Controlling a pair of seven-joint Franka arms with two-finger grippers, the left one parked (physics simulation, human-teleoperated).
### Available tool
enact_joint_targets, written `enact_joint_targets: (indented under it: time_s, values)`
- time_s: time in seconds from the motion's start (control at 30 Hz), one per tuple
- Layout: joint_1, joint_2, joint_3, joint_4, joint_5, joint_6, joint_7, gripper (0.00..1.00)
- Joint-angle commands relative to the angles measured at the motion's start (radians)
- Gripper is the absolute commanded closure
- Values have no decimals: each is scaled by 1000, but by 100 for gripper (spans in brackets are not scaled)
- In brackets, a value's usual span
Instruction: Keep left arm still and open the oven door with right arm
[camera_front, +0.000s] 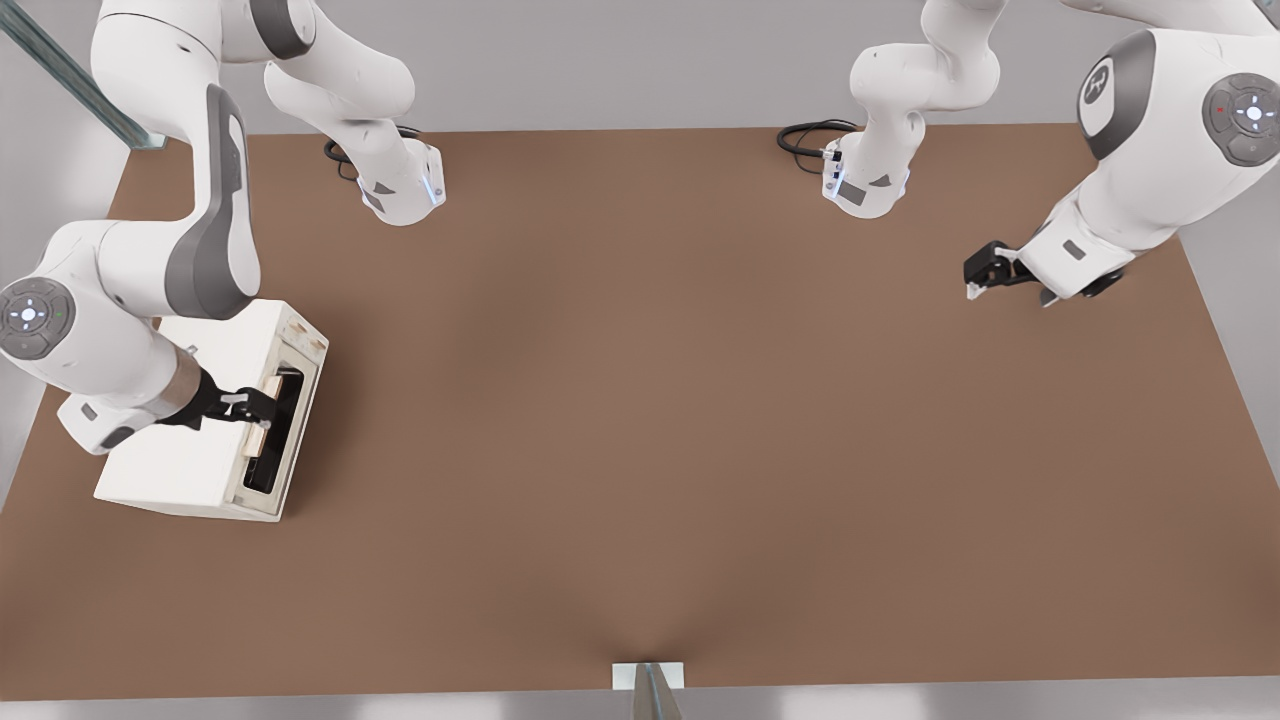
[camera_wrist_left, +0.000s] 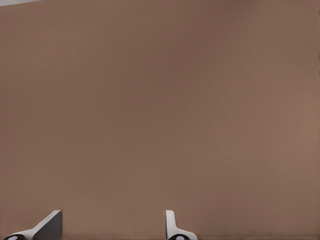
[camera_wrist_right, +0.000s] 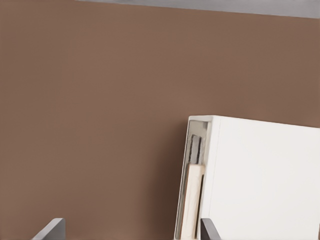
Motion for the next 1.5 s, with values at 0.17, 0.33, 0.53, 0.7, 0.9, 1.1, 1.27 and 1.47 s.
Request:
enact_joint_targets:
  time_s: [0.17,0.33,0.53,0.7,0.9,1.1,1.27,1.47]
  values:
    - [193,65,0,-38,-522,-142,173,0]
    - [259,110,-1,-142,-785,-226,520,79]
    - [258,214,-1,-167,-863,-225,728,79]
    - [237,237,-4,-210,-897,-210,809,79]
    - [210,239,-6,-322,-921,-116,958,79]
    - [213,260,-6,-328,-921,-116,974,79]
    - [213,265,-6,-330,-921,-116,974,79]
    - [359,335,3,-231,-760,-170,1075,79]
